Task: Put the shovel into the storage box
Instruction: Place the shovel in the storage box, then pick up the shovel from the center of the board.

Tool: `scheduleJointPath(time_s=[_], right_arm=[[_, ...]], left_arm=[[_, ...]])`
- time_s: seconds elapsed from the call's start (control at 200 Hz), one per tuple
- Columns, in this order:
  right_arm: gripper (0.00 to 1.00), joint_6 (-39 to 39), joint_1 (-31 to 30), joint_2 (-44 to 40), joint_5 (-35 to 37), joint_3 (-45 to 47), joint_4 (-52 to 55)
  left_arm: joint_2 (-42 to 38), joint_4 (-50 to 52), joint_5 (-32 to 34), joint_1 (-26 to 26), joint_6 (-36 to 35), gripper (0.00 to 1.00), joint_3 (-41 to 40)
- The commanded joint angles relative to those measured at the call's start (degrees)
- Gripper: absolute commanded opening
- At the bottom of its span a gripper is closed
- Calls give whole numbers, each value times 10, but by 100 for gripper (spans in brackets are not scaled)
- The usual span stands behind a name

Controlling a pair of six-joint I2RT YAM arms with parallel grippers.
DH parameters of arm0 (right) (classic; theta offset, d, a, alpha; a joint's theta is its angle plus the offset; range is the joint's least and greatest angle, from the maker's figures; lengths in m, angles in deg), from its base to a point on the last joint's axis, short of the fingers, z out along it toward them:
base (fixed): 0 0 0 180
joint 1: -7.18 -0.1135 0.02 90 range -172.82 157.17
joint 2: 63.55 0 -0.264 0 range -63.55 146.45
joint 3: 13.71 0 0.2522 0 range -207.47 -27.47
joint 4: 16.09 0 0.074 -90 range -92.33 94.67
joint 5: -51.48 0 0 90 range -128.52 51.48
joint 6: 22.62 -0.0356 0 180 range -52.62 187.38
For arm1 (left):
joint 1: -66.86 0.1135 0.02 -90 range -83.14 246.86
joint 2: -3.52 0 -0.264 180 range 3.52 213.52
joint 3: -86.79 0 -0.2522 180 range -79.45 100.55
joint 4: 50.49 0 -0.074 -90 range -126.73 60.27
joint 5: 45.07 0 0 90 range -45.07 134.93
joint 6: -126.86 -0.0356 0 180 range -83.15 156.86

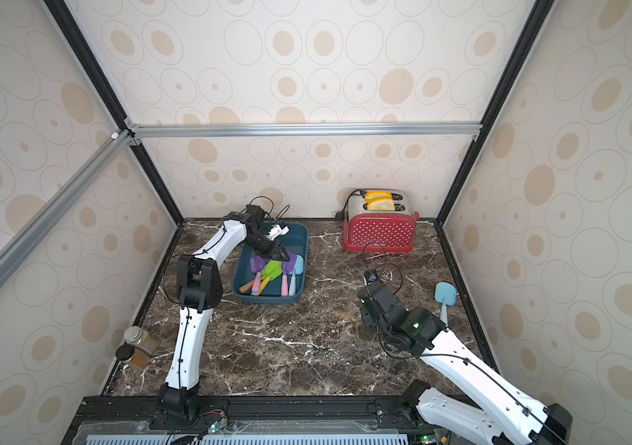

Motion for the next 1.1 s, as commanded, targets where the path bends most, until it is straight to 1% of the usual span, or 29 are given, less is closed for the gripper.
scheduleJointPath(time_s=[0.0, 0.04, 0.145, 0.235, 0.28, 0.326, 0.361, 0.416, 0.451, 0.496, 0.571, 0.631, 0.686, 0.811, 0.876, 0.992, 1.097], right_arm=[[38, -8, 0, -4, 22, 5, 3], [39, -6, 0, -5, 34, 1, 7], [47, 3, 6, 0, 81, -16, 23], [55, 17, 38, -2, 111, -35, 35], [57, 25, 76, -5, 109, -43, 38], [59, 40, 121, -11, 92, -45, 31], [62, 44, 170, -14, 74, -45, 27], [63, 55, 253, -12, 33, -44, 19], [63, 56, 306, -3, 6, -43, 18], [63, 51, 374, 16, -26, -45, 19], [63, 27, 454, 58, -61, -48, 20], [63, 32, 483, 93, -65, -33, -12], [62, 24, 505, 139, -54, -33, -16], [60, 11, 544, 222, -85, -32, -46], [60, 9, 548, 243, -93, -34, -60], [60, 14, 561, 268, -82, -32, -78], [60, 28, 604, 303, -124, -24, -98]], left_arm=[[-26, -1, 28, -1, 8, 44, 19], [-37, -4, 36, 0, 11, 46, 20], [-74, -16, 52, 4, 24, 49, 20], [-111, -28, 57, 7, 33, 53, 13], [-134, -39, 58, 9, 40, 56, 2], [-157, -55, 55, 8, 47, 56, -16], [-175, -73, 54, 8, 53, 58, -34], [-203, -99, 50, 8, 68, 61, -68], [-219, -119, 46, 8, 79, 63, -90], [-238, -147, 38, 8, 93, 67, -120], [-272, -201, 19, 8, 118, 69, -176], [-292, -239, 6, 8, 138, 69, -214], [-302, -240, -4, 8, 142, 69, -231], [-321, -240, -7, 8, 139, 69, -251], [-329, -268, -16, 7, 150, 69, -264], [-332, -289, -32, 5, 167, 69, -273], [-332, -291, -31, 2, 170, 69, -277]])
